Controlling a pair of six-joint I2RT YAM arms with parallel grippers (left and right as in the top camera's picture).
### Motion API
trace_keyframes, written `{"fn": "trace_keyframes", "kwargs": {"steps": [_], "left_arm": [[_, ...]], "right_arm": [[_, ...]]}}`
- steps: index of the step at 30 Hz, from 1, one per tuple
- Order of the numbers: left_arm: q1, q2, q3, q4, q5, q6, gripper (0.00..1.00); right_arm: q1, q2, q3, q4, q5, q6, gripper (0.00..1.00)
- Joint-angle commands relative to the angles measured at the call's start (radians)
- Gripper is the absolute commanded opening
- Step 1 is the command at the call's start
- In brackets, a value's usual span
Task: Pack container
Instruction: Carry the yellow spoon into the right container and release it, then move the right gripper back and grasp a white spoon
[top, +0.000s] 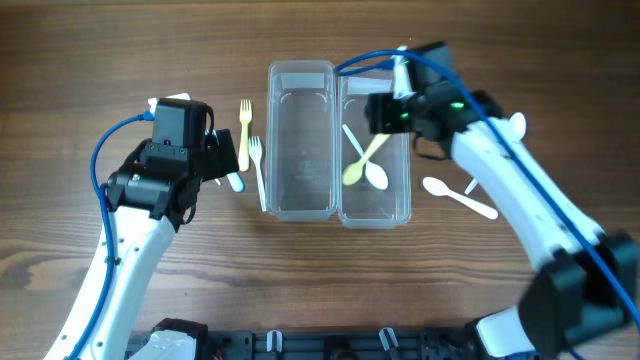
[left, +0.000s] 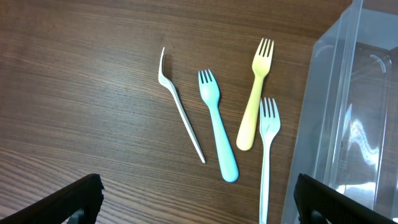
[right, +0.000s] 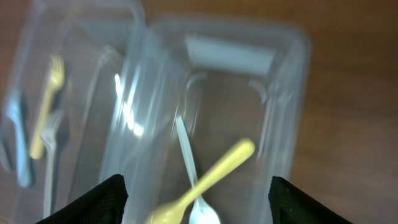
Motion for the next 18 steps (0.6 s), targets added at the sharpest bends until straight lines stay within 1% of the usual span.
{"fn": "trace_keyframes", "kwargs": {"steps": [1,3,4,5,6,7,8,9,11,12,13,15,18], "left_arm": [[0.008,0.003,0.013,0.003,0.012,0.002,1.0],[0.008,0.003,0.013,0.003,0.012,0.002,1.0],[0.008,0.003,0.013,0.003,0.012,0.002,1.0],[0.008,0.003,0.013,0.003,0.012,0.002,1.0],[0.008,0.003,0.013,0.003,0.012,0.002,1.0],[0.008,0.003,0.013,0.002,0.012,0.002,1.0],[0.008,0.003,0.013,0.002,0.012,0.002,1.0],[0.008,0.003,0.013,0.003,0.012,0.002,1.0],[0.008,0.003,0.013,0.003,0.012,0.002,1.0],[0.008,0.003,0.013,0.003,0.012,0.002,1.0],[0.008,0.003,0.013,0.003,0.012,0.002,1.0],[0.008,0.003,0.013,0.003,0.012,0.002,1.0],[0.008,0.003,0.013,0.003,0.012,0.002,1.0]], "right_arm": [[-0.079,-0.129,0.046,-0.013,0.065,-0.174,0.54],[-0.131,-0.152,0.045,-0.024,0.108,-0.268,0.52],[-0.159,-0.154,0.045,-0.04,0.109,-0.337,0.56],[-0.188,-0.154,0.045,-0.064,0.109,-0.396,0.71],[-0.216,-0.151,0.043,-0.088,0.109,-0.425,0.95],[-0.243,-0.146,0.038,-0.108,0.108,-0.43,0.99],[-0.275,-0.139,0.027,-0.134,0.092,-0.446,0.96],[-0.294,-0.133,0.017,-0.143,0.074,-0.468,0.88],[-0.335,-0.113,-0.023,-0.145,0.004,-0.579,0.64],[-0.351,-0.097,-0.046,-0.139,-0.032,-0.643,0.56],[-0.368,-0.076,-0.076,-0.132,-0.077,-0.713,0.55],[-0.385,-0.036,-0.114,-0.132,-0.109,-0.816,0.56],[-0.393,0.032,-0.134,-0.134,-0.11,-0.875,0.56]]}}
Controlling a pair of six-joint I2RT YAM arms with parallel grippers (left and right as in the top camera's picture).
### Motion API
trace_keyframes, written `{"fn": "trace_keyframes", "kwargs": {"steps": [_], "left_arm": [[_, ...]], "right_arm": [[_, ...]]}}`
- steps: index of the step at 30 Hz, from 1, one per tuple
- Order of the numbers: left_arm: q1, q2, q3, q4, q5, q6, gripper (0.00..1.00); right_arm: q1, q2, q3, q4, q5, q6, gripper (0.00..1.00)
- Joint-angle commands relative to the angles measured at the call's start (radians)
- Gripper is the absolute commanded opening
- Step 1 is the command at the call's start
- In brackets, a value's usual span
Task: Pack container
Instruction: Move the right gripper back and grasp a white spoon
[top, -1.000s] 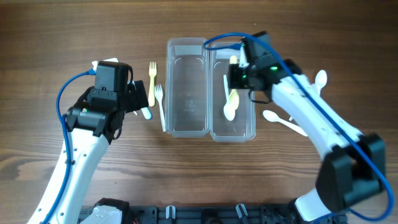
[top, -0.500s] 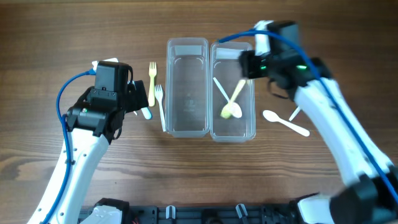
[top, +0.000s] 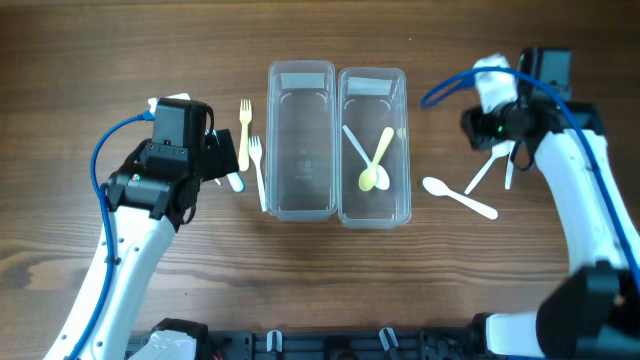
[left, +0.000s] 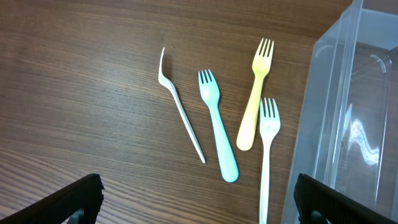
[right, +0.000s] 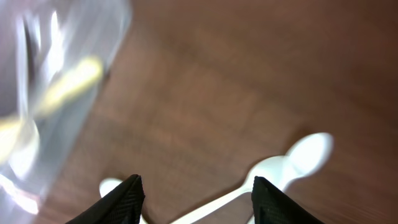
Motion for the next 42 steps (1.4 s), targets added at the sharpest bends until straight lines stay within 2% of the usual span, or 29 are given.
{"fn": "trace_keyframes", "kwargs": {"steps": [1,3,5,6,7,15,21,27,40,42], "left_arm": [[0.008,0.003,0.013,0.002,0.012,0.002,1.0],[0.008,0.003,0.013,0.003,0.012,0.002,1.0],[0.008,0.003,0.013,0.002,0.012,0.002,1.0],[0.008,0.003,0.013,0.002,0.012,0.002,1.0],[0.008,0.003,0.013,0.002,0.012,0.002,1.0],[0.008,0.003,0.014,0.003,0.012,0.002,1.0],[0.008,0.003,0.013,0.003,0.012,0.002,1.0],[0.008,0.003,0.013,0.003,0.012,0.002,1.0],[0.008,0.003,0.013,0.003,0.012,0.002,1.0],[0.008,0.003,0.013,0.003,0.012,0.002,1.0]], "right_arm": [[-0.007,0.098,-0.034,-0.006,-0.072,-0.194,0.59],[-0.006,0.128,-0.034,-0.034,-0.087,-0.237,0.6],[-0.005,0.156,-0.034,-0.094,-0.156,-0.34,0.58],[-0.005,0.171,-0.035,-0.134,-0.179,-0.409,0.42],[-0.005,0.187,-0.035,-0.162,-0.14,-0.438,0.34],[-0.005,0.19,-0.057,-0.147,-0.1,-0.402,0.47],[0.001,0.191,-0.128,-0.073,-0.015,-0.351,0.49],[0.001,0.191,-0.167,-0.041,0.037,-0.287,0.48],[0.04,0.192,-0.28,0.053,0.054,-0.267,0.49],[0.04,0.192,-0.289,0.074,0.07,-0.245,0.44]]}}
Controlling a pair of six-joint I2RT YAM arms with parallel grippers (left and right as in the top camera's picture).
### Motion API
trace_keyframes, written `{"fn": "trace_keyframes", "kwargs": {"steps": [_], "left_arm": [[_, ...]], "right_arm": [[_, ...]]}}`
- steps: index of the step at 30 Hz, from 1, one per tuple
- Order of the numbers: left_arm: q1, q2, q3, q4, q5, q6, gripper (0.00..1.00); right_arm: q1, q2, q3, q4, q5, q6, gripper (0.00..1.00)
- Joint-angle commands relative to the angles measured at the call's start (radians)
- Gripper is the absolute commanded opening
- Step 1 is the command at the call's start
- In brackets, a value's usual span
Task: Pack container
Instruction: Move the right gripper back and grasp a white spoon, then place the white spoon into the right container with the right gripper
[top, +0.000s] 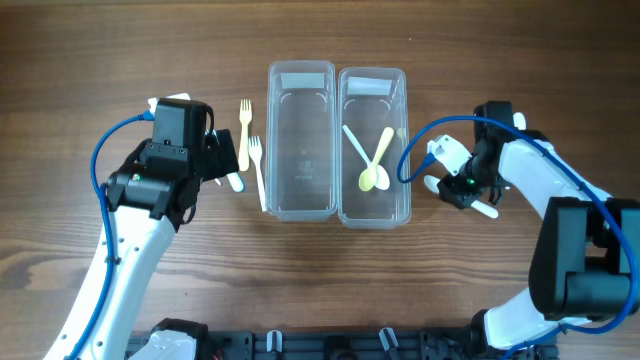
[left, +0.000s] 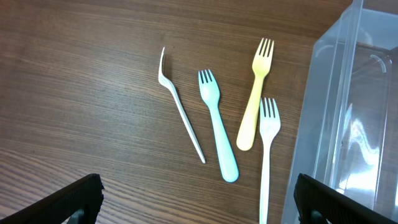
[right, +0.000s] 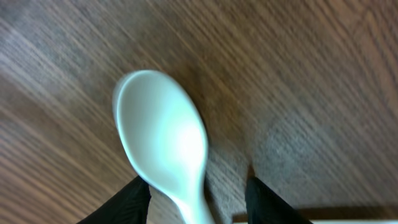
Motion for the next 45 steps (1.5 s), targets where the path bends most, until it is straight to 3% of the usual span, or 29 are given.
{"fn": "trace_keyframes", "kwargs": {"steps": [1,4,8,17,24,28,36,42,44,45], "left_arm": [[0.008,0.002,0.013,0.003,0.012,0.002,1.0],[0.008,0.002,0.013,0.003,0.012,0.002,1.0],[0.008,0.002,0.013,0.003,0.012,0.002,1.0],[0.008,0.002,0.013,0.003,0.012,0.002,1.0],[0.008,0.002,0.013,0.003,0.012,0.002,1.0],[0.008,0.002,0.013,0.003,0.012,0.002,1.0],[0.008,0.002,0.013,0.003,0.012,0.002,1.0],[0.008,0.002,0.013,0.003,0.012,0.002,1.0],[0.008,0.002,0.013,0.003,0.012,0.002,1.0],[0.008,0.002,0.013,0.003,0.012,0.002,1.0]], "right_arm": [[0.005,0.017,-0.031,0.031,0.043,0.05,0.37],[0.005,0.018,-0.031,0.04,0.061,0.076,0.28],[0.005,0.018,-0.025,0.074,0.099,0.185,0.04],[0.041,-0.085,0.137,0.048,0.098,0.346,0.04],[0.181,-0.276,0.369,-0.048,0.023,0.657,0.04],[0.3,-0.335,0.384,-0.021,-0.029,0.806,0.04],[0.433,-0.156,0.294,0.029,0.054,1.147,0.04],[0.432,-0.06,0.295,0.06,0.038,1.152,0.05],[0.432,-0.079,0.324,0.062,0.034,1.078,0.17],[0.432,-0.092,0.344,0.058,0.034,1.042,0.3]]}}
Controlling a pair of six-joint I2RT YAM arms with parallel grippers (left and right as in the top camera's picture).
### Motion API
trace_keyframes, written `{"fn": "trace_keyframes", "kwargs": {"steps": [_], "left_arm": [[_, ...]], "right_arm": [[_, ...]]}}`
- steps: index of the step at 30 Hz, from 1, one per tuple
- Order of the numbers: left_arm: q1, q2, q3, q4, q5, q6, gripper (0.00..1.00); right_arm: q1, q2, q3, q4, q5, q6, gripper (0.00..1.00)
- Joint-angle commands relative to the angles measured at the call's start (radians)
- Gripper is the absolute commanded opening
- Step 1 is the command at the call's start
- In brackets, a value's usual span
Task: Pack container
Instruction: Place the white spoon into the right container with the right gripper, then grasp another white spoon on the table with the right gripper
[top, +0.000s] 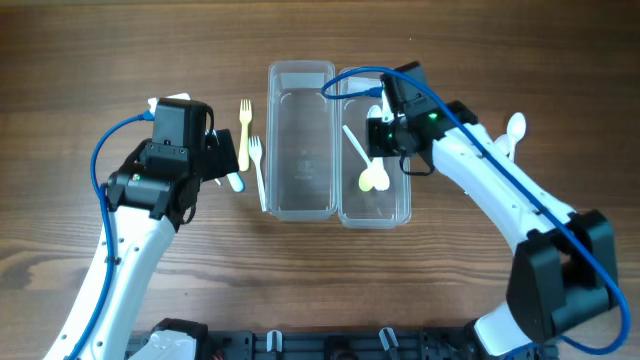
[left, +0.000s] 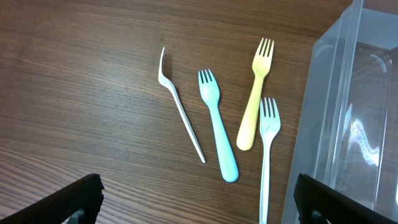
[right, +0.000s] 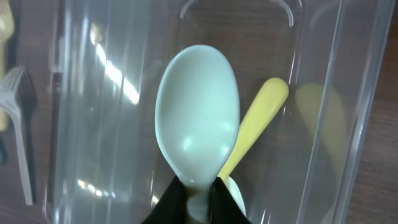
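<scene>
Two clear containers stand side by side, the left one holding nothing and the right one holding a yellow spoon and a white spoon. My right gripper hangs over the right container, shut on the handle of a pale spoon. Left of the containers lie a thin white fork, a blue fork, a yellow fork and a white fork. My left gripper stands open above them with nothing between its fingers.
One more white spoon lies on the wooden table to the right of the containers, partly behind my right arm. The forks lie close to the left container's wall.
My right gripper was down at a pale spoon on the table right of the containers. Now it is shut on that spoon above the right container. The left arm has not moved.
My right gripper was open over the right container, where a yellow and a white spoon lay. Then it was over the loose spoons at the right, then low at one pale spoon. That spoon is now held over the right container. The left arm stayed still throughout.
</scene>
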Motion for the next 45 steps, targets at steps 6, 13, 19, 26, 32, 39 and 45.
{"fn": "trace_keyframes", "kwargs": {"steps": [6,13,19,26,32,39,45], "left_arm": [[0.008,0.002,0.013,0.003,0.012,0.002,1.0],[0.008,0.002,0.013,0.003,0.012,0.002,1.0],[0.008,0.002,0.013,0.003,0.012,0.002,1.0],[0.008,0.002,0.013,0.003,0.012,0.002,1.0],[0.008,0.002,0.013,0.003,0.012,0.002,1.0],[0.008,0.002,0.013,0.002,0.012,0.002,1.0],[0.008,0.002,0.013,0.002,0.012,0.002,1.0]], "right_arm": [[-0.045,-0.196,0.146,-0.001,0.018,-0.129,0.76],[-0.317,-0.296,0.149,-0.05,0.018,-0.111,0.73],[-0.534,-0.204,0.143,-0.169,0.017,0.013,0.64],[-0.571,-0.028,0.143,-0.251,0.018,0.036,0.54],[-0.571,0.119,0.143,-0.319,0.037,0.117,0.47],[-0.571,0.201,0.143,-0.339,0.042,0.137,0.46],[-0.571,0.226,0.126,-0.333,0.116,0.163,0.47]]}}
